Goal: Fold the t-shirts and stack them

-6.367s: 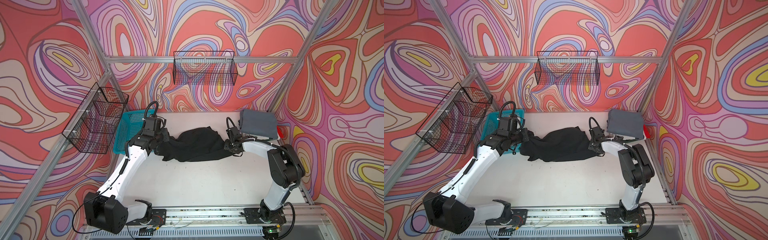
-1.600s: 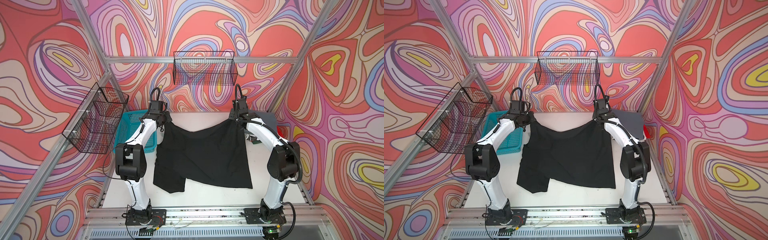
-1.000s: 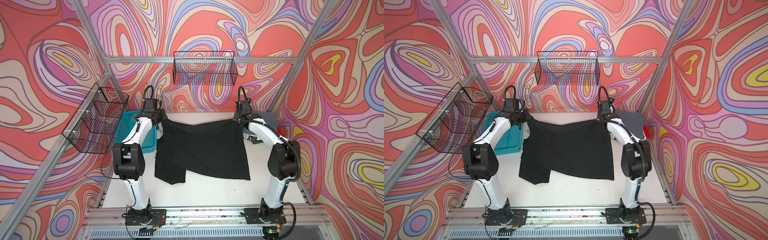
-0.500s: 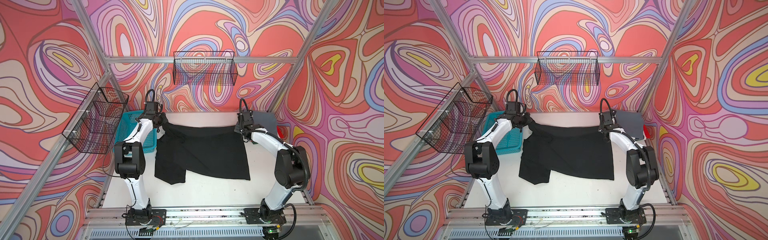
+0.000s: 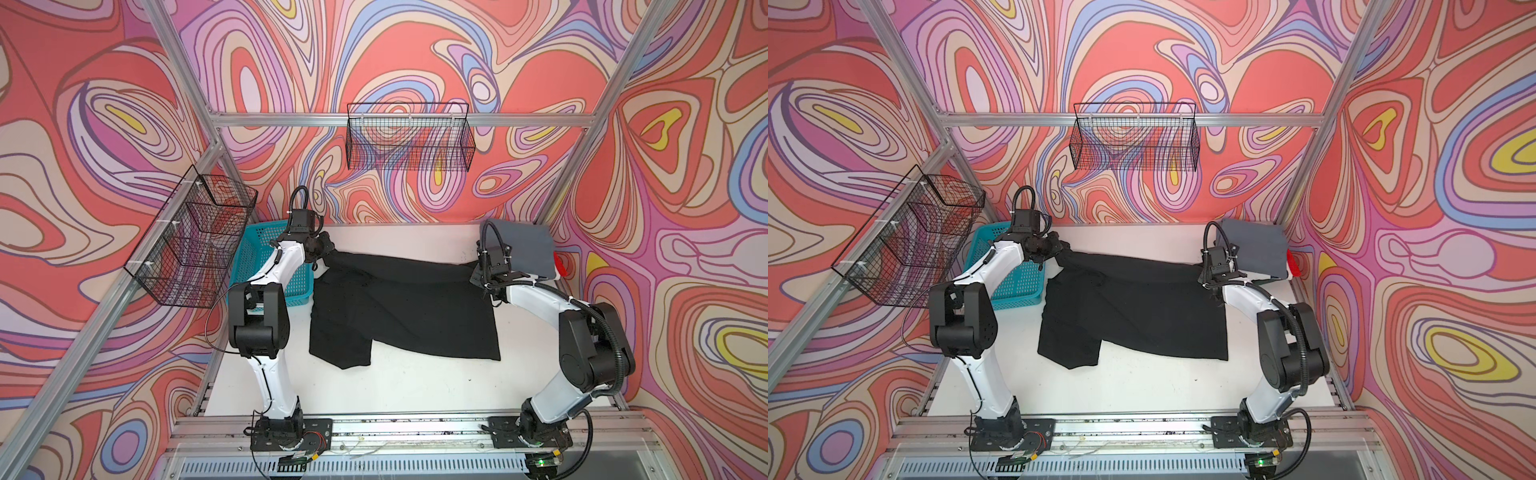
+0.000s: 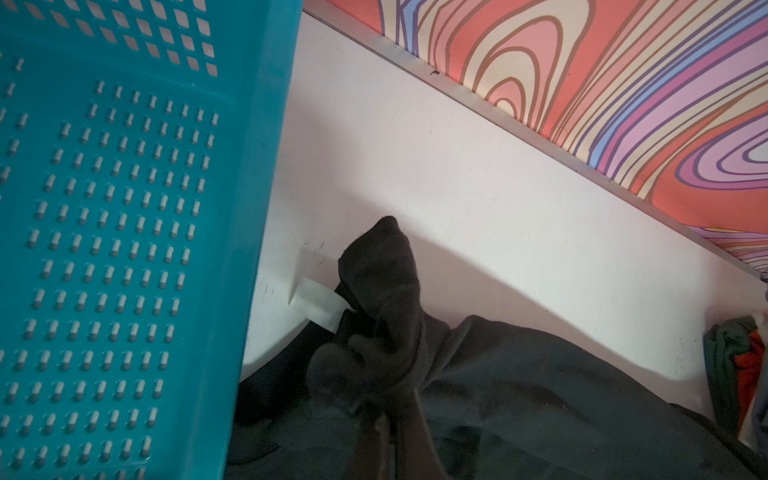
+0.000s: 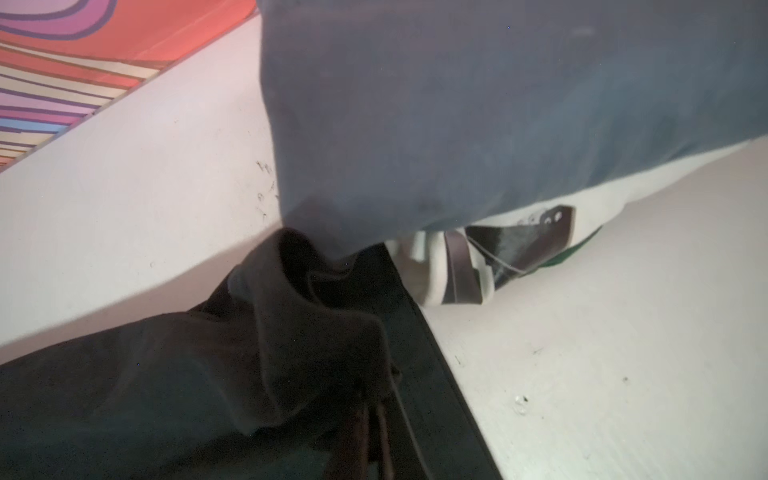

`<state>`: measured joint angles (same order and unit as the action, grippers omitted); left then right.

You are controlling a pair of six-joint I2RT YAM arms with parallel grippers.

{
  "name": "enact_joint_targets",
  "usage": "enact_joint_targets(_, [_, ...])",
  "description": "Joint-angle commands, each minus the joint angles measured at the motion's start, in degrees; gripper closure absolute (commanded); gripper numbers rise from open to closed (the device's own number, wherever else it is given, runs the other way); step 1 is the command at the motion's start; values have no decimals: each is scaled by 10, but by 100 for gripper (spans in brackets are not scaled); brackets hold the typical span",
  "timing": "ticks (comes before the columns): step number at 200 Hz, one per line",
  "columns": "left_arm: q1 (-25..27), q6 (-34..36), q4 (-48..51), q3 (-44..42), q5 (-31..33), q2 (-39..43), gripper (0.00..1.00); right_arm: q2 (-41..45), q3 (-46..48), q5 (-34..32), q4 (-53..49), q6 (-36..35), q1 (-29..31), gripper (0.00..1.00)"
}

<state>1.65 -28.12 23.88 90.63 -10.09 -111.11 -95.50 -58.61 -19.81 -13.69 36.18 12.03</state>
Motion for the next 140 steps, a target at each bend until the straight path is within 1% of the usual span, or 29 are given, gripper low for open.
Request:
enact_joint_targets(1, [-4,2,-1,-4,2,-2,100,22,19,8,26,29,-2,100])
enact_joint_targets(28, [-4,1,-12,3,-7,-12,100,24,37,12,31,38,-3,100])
enact_joint_targets(61, [-4,3,14,61,-21,-43,100,13,43,19,28,44,-3,100])
enact_joint_targets(69, [-5,3,27,79,-22,-53,100,12,44,23,28,45,-2,94])
enact_joint_targets(72, [-5,5,33,86,-23,-56,96,12,46,25,29,45,-2,90])
enact_joint_targets(80, [-5,8,46,103,-30,-64,72,13,49,34,32,45,-2,80])
enact_joint_targets(84, [-5,11,53,111,-36,-67,62,14,52,39,36,45,-2,74])
enact_joint_targets(98, [-5,16,56,119,-55,-66,48,19,60,46,41,49,-2,54])
enact_joint_targets(105, [-5,16,48,112,-62,-59,41,22,63,47,42,51,-2,46])
enact_joint_targets(111, [-5,14,40,103,-67,-50,35,24,64,49,41,51,-2,44])
enact_joint_targets(116, [-5,13,36,95,-67,-43,28,26,65,49,41,51,-3,44])
enact_joint_targets(126, [-5,10,24,79,-67,-27,23,29,67,53,39,49,-3,43])
enact_joint_targets(132, [-5,8,17,67,-68,-16,19,31,67,55,38,47,-3,42])
enact_joint_targets(140, [-4,4,12,52,-68,-2,17,33,66,55,33,46,-3,40])
